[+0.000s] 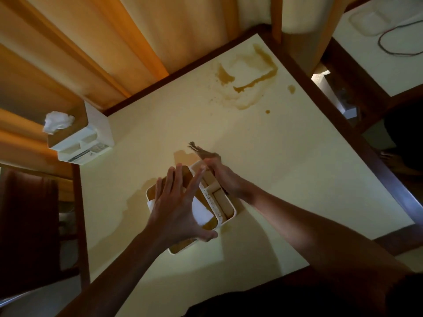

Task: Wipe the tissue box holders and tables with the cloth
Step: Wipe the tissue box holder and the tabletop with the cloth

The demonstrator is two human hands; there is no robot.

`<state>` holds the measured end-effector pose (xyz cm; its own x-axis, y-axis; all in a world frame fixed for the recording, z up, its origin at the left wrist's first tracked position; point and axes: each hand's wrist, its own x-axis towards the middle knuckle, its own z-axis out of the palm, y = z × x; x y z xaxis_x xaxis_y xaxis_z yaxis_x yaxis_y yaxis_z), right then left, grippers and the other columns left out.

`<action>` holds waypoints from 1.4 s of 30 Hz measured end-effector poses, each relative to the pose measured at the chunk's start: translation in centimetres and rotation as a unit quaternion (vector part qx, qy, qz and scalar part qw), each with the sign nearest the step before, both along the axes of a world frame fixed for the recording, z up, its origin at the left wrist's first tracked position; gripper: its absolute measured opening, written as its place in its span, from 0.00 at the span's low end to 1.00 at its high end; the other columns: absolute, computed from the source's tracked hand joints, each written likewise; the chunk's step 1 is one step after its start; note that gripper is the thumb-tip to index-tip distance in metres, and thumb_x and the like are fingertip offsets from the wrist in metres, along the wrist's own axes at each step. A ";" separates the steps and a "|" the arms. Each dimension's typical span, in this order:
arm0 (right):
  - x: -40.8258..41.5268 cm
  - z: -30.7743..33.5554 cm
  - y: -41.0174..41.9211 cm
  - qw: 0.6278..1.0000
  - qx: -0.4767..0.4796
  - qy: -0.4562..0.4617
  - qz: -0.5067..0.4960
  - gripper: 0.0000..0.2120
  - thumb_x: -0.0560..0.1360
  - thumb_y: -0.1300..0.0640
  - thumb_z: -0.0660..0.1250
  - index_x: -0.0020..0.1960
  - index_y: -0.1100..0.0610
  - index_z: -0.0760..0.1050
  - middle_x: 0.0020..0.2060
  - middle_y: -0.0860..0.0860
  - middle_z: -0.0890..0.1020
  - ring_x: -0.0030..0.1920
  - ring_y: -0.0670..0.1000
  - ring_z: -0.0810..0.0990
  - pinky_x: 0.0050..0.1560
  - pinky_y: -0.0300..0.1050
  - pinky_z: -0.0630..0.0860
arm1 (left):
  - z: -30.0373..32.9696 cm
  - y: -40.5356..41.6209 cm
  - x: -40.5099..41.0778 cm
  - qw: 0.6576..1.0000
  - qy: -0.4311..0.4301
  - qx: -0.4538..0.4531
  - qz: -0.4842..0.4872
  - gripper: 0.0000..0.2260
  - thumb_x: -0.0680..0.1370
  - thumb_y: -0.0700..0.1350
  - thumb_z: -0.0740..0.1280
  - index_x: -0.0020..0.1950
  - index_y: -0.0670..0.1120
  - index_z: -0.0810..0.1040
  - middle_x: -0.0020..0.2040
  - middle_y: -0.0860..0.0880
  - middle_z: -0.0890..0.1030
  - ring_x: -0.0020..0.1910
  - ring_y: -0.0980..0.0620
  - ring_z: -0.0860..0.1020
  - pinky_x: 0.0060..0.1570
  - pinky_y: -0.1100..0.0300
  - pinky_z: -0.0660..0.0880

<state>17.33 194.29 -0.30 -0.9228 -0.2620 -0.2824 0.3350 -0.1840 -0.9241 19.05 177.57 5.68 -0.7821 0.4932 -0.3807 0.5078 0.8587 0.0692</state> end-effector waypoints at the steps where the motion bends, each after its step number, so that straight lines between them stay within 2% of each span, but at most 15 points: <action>1: 0.1 0.3 0.1 1.000 0.011 -0.003 -0.020 0.17 0.86 0.53 0.46 0.65 0.49 0.72 0.70 0.50 0.72 0.72 0.45 0.68 0.70 0.40 0.64 | 0.0 -0.1 0.0 1.000 0.001 -0.002 0.002 0.63 0.51 0.80 0.62 0.70 0.65 0.21 0.80 0.42 0.39 0.78 0.42 0.37 0.75 0.38 0.45; 5: 5.3 -2.5 -0.7 0.999 -0.005 -0.003 -0.038 0.17 0.83 0.57 0.53 0.60 0.47 0.78 0.56 0.46 0.80 0.59 0.44 0.76 0.61 0.41 0.73 | -0.2 -0.2 0.0 1.000 0.011 0.007 0.010 0.66 0.51 0.80 0.64 0.71 0.62 0.22 0.80 0.42 0.42 0.79 0.42 0.40 0.76 0.39 0.46; 8: 10.6 -4.6 0.3 0.986 -0.040 -0.087 -0.133 0.18 0.83 0.47 0.57 0.46 0.31 0.83 0.42 0.31 0.82 0.50 0.27 0.76 0.58 0.31 0.66 | -0.2 -0.3 0.1 1.000 0.019 0.010 0.010 0.66 0.51 0.80 0.64 0.71 0.61 0.21 0.80 0.42 0.41 0.79 0.42 0.39 0.76 0.42 0.44; 9: 11.6 -3.5 0.7 0.985 -0.043 -0.110 -0.124 0.12 0.81 0.37 0.59 0.50 0.30 0.81 0.45 0.25 0.80 0.52 0.24 0.74 0.57 0.27 0.64 | -0.2 -0.3 0.2 1.000 0.023 0.013 0.010 0.67 0.51 0.81 0.63 0.72 0.60 0.21 0.80 0.42 0.41 0.79 0.42 0.39 0.76 0.42 0.43; 10: 12.1 -3.2 0.9 0.987 -0.044 -0.109 -0.107 0.19 0.78 0.32 0.57 0.62 0.35 0.78 0.56 0.27 0.77 0.59 0.26 0.71 0.57 0.23 0.63 | -0.2 -0.3 0.2 0.999 0.026 0.015 0.011 0.67 0.51 0.81 0.63 0.72 0.59 0.21 0.80 0.42 0.41 0.79 0.43 0.39 0.76 0.42 0.43; 12: 12.3 -2.4 1.7 0.985 -0.046 -0.124 -0.113 0.27 0.84 0.43 0.49 0.76 0.59 0.66 0.69 0.47 0.72 0.69 0.42 0.68 0.49 0.18 0.62 | -0.3 -0.4 0.2 1.000 0.026 0.009 0.009 0.67 0.51 0.81 0.63 0.71 0.58 0.21 0.80 0.43 0.39 0.79 0.43 0.37 0.76 0.43 0.42; 14: 12.2 -1.3 2.2 0.983 -0.037 -0.114 -0.137 0.20 0.84 0.57 0.56 0.70 0.69 0.68 0.70 0.63 0.72 0.65 0.53 0.73 0.47 0.20 0.67 | -0.1 -0.3 0.2 1.000 0.011 0.006 0.009 0.68 0.52 0.81 0.64 0.71 0.58 0.20 0.79 0.44 0.34 0.77 0.45 0.33 0.76 0.42 0.41; 18: 9.9 0.3 1.2 0.976 -0.085 -0.076 -0.185 0.27 0.77 0.49 0.53 0.70 0.61 0.72 0.65 0.56 0.80 0.68 0.54 0.76 0.69 0.50 0.71 | 1.2 -0.7 0.2 0.998 -0.043 0.027 0.037 0.67 0.51 0.82 0.64 0.70 0.62 0.20 0.77 0.46 0.29 0.75 0.47 0.27 0.74 0.43 0.35; 24: 5.9 2.4 1.8 0.970 -0.116 -0.073 -0.200 0.17 0.84 0.52 0.50 0.59 0.54 0.77 0.57 0.55 0.83 0.62 0.54 0.80 0.67 0.49 0.72 | 2.6 -2.8 -0.5 0.985 -0.025 0.058 0.160 0.64 0.52 0.84 0.58 0.76 0.59 0.29 0.79 0.49 0.35 0.78 0.47 0.37 0.74 0.39 0.41; 26: 4.7 2.3 1.6 0.972 -0.096 -0.065 -0.202 0.17 0.83 0.50 0.52 0.59 0.53 0.78 0.58 0.56 0.83 0.63 0.56 0.79 0.70 0.52 0.71 | 2.9 -3.0 0.1 0.935 -0.010 0.185 0.303 0.56 0.61 0.74 0.67 0.80 0.56 0.43 0.81 0.48 0.50 0.78 0.43 0.54 0.73 0.38 0.57; 30: 2.4 2.9 1.1 0.990 -0.048 -0.050 -0.119 0.19 0.83 0.48 0.51 0.58 0.53 0.79 0.53 0.53 0.85 0.56 0.49 0.83 0.62 0.42 0.75 | 1.1 -3.7 2.8 0.741 0.004 0.375 0.557 0.32 0.73 0.64 0.69 0.72 0.52 0.67 0.67 0.45 0.75 0.58 0.46 0.75 0.55 0.49 0.74; 32: 1.3 3.1 0.9 0.995 -0.038 -0.047 -0.085 0.20 0.85 0.53 0.47 0.53 0.51 0.79 0.49 0.47 0.85 0.51 0.44 0.83 0.55 0.36 0.76 | -0.2 -3.7 4.5 0.654 -0.043 0.429 0.622 0.24 0.74 0.64 0.68 0.61 0.51 0.73 0.59 0.42 0.79 0.54 0.42 0.78 0.52 0.49 0.75; 35: 0.5 3.5 0.6 0.998 -0.004 -0.033 -0.044 0.23 0.86 0.54 0.44 0.53 0.49 0.79 0.53 0.45 0.83 0.60 0.47 0.80 0.63 0.40 0.73 | -0.8 -3.1 7.4 0.555 -0.097 0.471 0.679 0.17 0.77 0.64 0.64 0.49 0.49 0.73 0.51 0.41 0.79 0.50 0.41 0.78 0.46 0.50 0.73; 39: 0.5 3.4 0.6 0.999 0.029 -0.008 -0.014 0.23 0.80 0.48 0.49 0.60 0.52 0.80 0.64 0.48 0.80 0.68 0.46 0.75 0.70 0.42 0.68 | -1.2 -2.8 9.9 0.435 -0.200 0.509 0.716 0.24 0.78 0.66 0.60 0.54 0.44 0.75 0.53 0.39 0.79 0.52 0.40 0.78 0.47 0.48 0.76; 42: 0.8 2.8 1.0 0.999 0.042 0.008 -0.002 0.24 0.84 0.55 0.45 0.66 0.57 0.77 0.64 0.48 0.81 0.66 0.43 0.76 0.66 0.39 0.69 | -1.5 -3.0 10.5 0.394 -0.211 0.548 0.707 0.24 0.79 0.64 0.60 0.55 0.42 0.76 0.51 0.37 0.80 0.48 0.40 0.79 0.49 0.46 0.77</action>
